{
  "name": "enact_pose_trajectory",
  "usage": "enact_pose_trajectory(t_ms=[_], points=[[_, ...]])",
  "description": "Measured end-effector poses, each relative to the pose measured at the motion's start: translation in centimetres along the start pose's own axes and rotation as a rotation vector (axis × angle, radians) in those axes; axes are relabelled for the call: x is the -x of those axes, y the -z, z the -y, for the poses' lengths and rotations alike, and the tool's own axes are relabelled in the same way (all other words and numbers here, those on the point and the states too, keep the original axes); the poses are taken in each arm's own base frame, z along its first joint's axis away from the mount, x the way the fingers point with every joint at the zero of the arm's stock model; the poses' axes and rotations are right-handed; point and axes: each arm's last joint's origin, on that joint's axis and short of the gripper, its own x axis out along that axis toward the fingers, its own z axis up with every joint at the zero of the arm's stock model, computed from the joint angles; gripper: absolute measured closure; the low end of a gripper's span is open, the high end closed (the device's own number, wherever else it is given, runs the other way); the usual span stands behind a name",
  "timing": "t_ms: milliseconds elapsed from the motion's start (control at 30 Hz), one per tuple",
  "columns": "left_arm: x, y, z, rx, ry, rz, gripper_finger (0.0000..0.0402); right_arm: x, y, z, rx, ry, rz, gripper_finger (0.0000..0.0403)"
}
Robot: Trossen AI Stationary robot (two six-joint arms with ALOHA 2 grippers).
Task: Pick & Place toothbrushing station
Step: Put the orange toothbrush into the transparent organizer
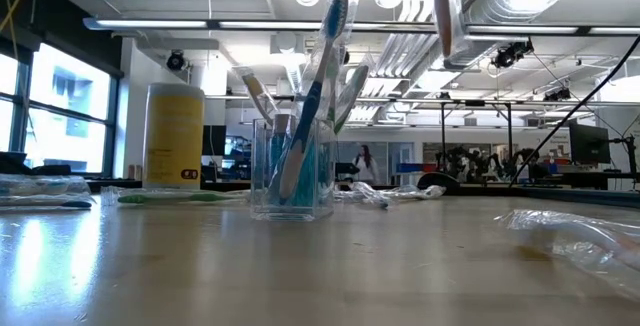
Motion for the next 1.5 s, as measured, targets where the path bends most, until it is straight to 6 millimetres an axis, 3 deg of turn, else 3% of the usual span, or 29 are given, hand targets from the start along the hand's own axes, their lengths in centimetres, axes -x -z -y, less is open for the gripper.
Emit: enact_pose_trajectory(t_ms=[100,300,567,767,900,1033,1167,1500], points=[[0.0,0.1,0.1,-0.008,0.006,-0.014,0.0383,0.0,0.0,-0.2,0.002,-0.009,-0.006,0.0399],[0.0,0.5,0.0,-0.007,-0.002,-0.050,0.0383,0.7,-0.2,-0.7,0.032,0.071,-0.050,0.0378],[0.7,-0.2,-0.3,-0.017,-0.032,-0.121,0.0388,2.2,-1.0,-3.4,0.067,0.149,-0.098,0.0251],[2.6,-2.6,-0.5,0.090,-0.006,-0.181,0.0388,2.9,-0.4,-5.2,0.064,0.173,-0.180,0.0182],[4.4,-5.2,0.6,0.082,-0.010,-0.155,0.0388,3.1,0.1,-5.5,0.039,0.184,-0.233,0.0175],[6.4,-6.2,2.0,0.003,-0.200,-0.222,0.0388,3.3,0.6,-5.5,0.020,0.188,-0.277,0.0181],[7.4,-4.6,2.5,0.008,-0.294,-0.227,0.0388,3.3,0.9,-5.5,0.026,0.185,-0.309,0.0187],[11.0,1.7,1.9,0.172,-0.408,-0.078,0.0388,3.4,1.1,-5.5,0.034,0.183,-0.325,0.0199]])
